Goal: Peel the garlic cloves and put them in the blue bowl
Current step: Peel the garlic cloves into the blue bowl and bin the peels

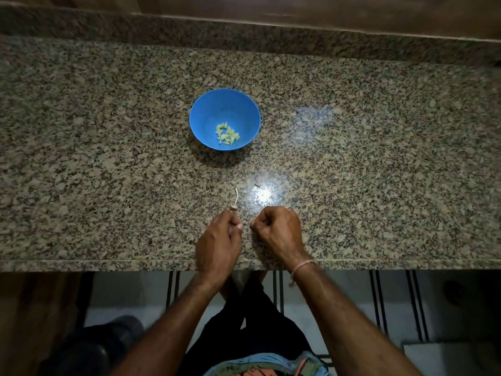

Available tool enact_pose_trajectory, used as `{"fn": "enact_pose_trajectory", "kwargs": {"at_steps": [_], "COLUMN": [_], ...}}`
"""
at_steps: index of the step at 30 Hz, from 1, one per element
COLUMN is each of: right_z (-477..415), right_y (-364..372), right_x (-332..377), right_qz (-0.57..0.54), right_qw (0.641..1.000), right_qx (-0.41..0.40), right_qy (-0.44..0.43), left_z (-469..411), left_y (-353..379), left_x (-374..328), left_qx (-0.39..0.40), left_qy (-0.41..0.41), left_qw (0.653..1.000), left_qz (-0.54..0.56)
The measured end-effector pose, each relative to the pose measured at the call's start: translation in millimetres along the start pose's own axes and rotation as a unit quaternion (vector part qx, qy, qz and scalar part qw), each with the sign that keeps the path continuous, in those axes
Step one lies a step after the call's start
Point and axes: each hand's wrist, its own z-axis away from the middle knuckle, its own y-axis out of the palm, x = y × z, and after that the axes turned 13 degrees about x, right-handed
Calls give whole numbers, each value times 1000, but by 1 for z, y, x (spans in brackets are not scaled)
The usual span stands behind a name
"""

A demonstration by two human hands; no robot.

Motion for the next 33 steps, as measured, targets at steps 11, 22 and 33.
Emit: {"fn": "enact_pose_trajectory", "kwargs": {"at_steps": [11, 22, 33], "right_z": [12, 34, 33], "right_y": [9, -9, -10], "right_x": [11, 11, 9], "right_qz": [47, -486, -456], "right_qw": [998, 869, 888], "right_qx": [-44, 82, 55], "right_qy": [3, 26, -33], "left_z": [5, 6, 1], "left_y": [6, 2, -17], "left_x": [2, -9, -8], "left_qx": [-10, 47, 102], "left_qy": [9, -22, -63], "left_qw": [1000, 911, 867], "left_qz": [-16, 408, 483]}}
